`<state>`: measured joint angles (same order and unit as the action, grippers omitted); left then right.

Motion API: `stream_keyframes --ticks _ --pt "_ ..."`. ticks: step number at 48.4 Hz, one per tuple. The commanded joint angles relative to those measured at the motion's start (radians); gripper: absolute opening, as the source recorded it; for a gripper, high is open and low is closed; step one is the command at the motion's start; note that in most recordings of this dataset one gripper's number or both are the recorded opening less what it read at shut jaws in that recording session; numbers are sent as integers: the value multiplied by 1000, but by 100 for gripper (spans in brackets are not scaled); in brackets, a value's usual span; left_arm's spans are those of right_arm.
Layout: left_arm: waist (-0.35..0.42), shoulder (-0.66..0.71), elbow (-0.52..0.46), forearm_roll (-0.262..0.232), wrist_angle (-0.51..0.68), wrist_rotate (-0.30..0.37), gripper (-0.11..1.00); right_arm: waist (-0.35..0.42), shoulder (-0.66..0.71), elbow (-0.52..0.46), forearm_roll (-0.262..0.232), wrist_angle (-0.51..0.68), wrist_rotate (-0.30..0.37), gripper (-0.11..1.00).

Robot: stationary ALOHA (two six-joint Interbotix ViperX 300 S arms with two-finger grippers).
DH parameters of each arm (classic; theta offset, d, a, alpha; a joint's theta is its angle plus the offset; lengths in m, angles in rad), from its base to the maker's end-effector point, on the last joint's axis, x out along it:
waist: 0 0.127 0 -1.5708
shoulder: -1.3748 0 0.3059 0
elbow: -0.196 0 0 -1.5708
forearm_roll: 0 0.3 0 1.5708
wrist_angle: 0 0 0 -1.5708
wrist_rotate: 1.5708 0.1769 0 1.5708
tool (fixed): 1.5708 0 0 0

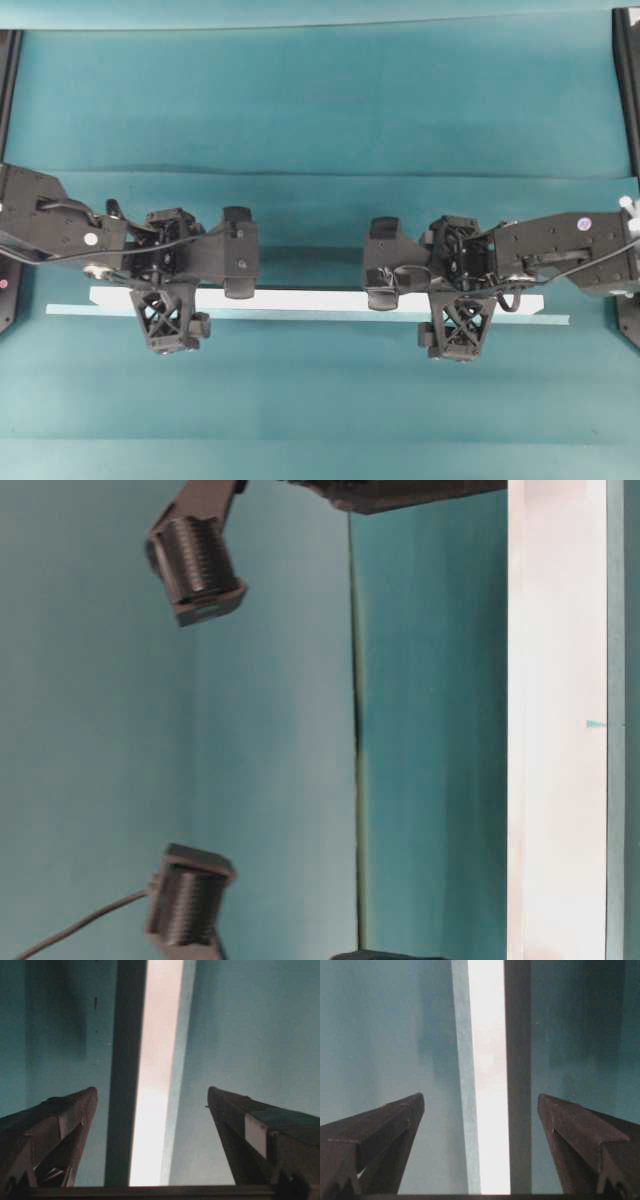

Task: Lift a wooden board with both hands.
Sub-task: 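Close both grippers on the board's edge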

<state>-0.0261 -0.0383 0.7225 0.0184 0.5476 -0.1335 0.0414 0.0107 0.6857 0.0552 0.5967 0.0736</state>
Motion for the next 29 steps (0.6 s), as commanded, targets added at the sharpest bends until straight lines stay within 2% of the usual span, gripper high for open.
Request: stream_keyframes --ticks 1,29 --pt "0 9 2 3 -20 0 98 -3 25 6 -2 -29 5 95" --pt "0 31 40 3 -97 -3 96 -21 69 14 -3 -75 8 95"
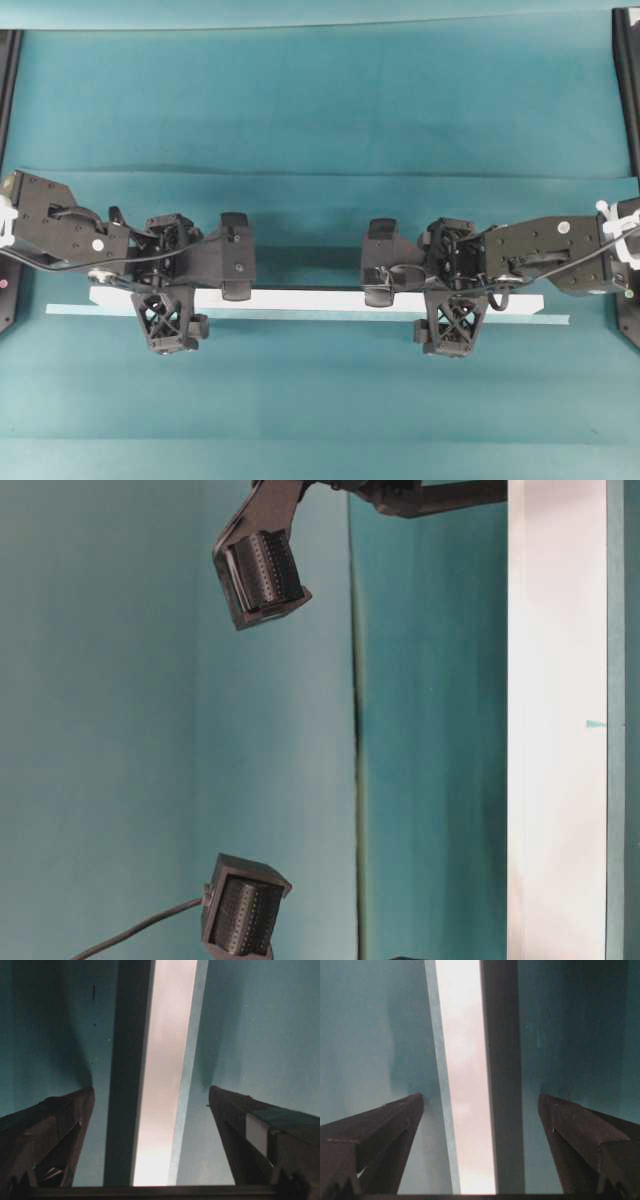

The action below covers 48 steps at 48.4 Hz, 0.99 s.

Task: Lift a wooden board with both hands.
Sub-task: 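Close both grippers on the board's edge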

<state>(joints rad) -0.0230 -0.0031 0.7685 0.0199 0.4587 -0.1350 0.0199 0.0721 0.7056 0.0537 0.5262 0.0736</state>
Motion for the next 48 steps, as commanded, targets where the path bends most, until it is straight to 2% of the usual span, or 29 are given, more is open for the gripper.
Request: stream_keyframes --ticks 1,6,10,13,18,21,23,48 --pt "-3 -3 -6 2 -6 -3 96 0 8 -8 -2 -5 8 95" --pt "-3 -5 -6 2 -8 -8 92 0 9 -11 0 -2 12 93" --pt "-5 -5 -5 2 -6 -6 84 0 11 -14 0 6 21 83" --pt "-5 -5 -5 2 -6 0 71 0 11 -17 2 15 29 68" --pt "-3 -5 -9 2 -8 3 40 2 11 -17 2 35 31 36" --pt "-3 -5 -11 2 -8 5 24 2 11 -17 3 43 31 22" --pt "-3 -5 -11 2 -8 5 18 2 11 -18 3 44 31 22" --pt "3 -26 -17 2 9 3 18 0 -3 -37 3 71 31 22"
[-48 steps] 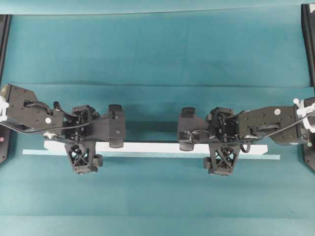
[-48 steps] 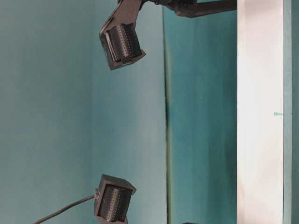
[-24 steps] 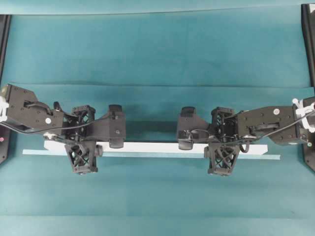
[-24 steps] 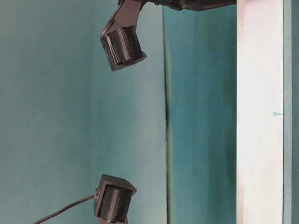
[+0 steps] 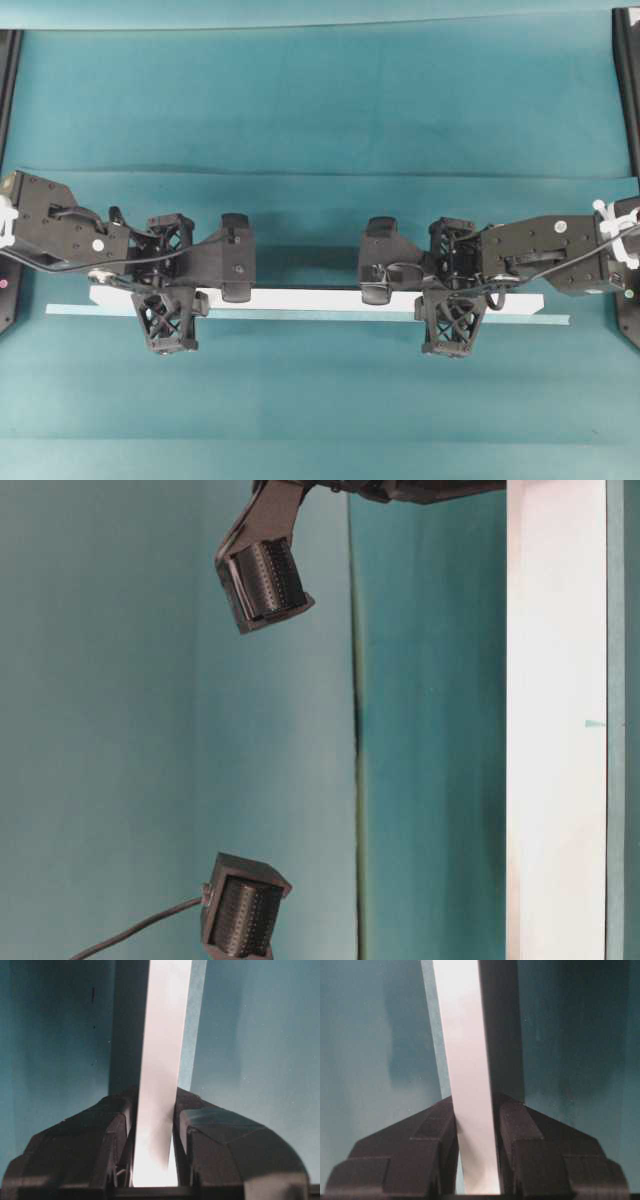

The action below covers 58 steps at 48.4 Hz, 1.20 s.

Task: Lift a wooden board with both hands.
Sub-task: 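Close both grippers on the board's edge, then lift the board with both grippers and raise it toward the back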

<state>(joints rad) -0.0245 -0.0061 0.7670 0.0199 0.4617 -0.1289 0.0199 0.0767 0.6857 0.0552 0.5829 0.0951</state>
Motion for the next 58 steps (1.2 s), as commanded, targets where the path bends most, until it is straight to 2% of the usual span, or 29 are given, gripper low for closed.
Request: stream_keyframes --ticks 1,32,44,58 --pt "5 -28 -17 2 12 -3 18 -2 -11 -20 3 21 9 22" --pt "11 -232 -184 2 374 -3 18 -38 -219 -190 3 393 9 22" --pt "25 -288 -276 2 514 -5 18 -38 -244 -261 3 500 9 22" --pt "26 -295 -383 2 627 -6 18 -40 -247 -368 2 626 11 22"
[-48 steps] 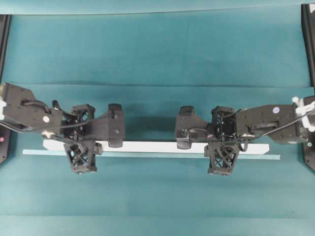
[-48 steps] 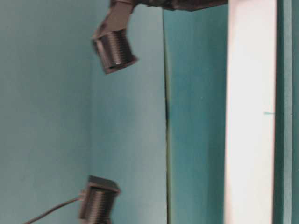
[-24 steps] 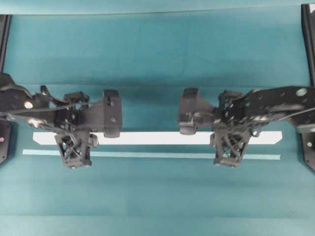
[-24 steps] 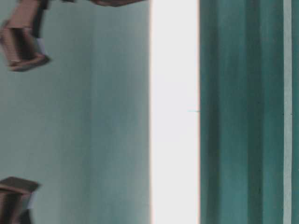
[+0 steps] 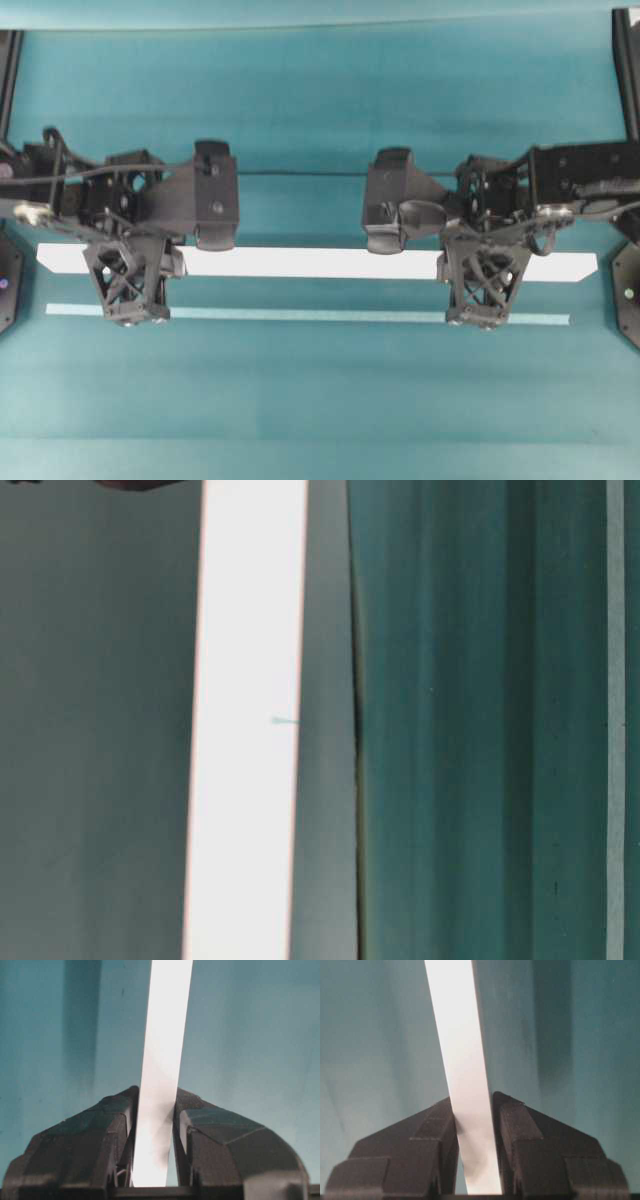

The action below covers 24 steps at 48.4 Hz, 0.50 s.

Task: Lift a wooden board with both hands.
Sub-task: 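Lift the board with both grippers and raise it toward the back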

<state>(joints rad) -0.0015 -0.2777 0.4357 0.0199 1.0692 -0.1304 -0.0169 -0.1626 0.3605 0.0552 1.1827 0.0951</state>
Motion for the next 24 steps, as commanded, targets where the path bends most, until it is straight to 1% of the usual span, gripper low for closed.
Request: stream_keyframes --ticks 1,11,24 --pt "3 -21 -63 2 29 -6 18 -5 -9 -52 2 37 11 22" --pt "18 -23 -146 2 127 -6 18 -15 -21 -150 2 153 15 22" --pt "20 -23 -262 2 245 -8 18 -21 -31 -281 0 295 17 22"
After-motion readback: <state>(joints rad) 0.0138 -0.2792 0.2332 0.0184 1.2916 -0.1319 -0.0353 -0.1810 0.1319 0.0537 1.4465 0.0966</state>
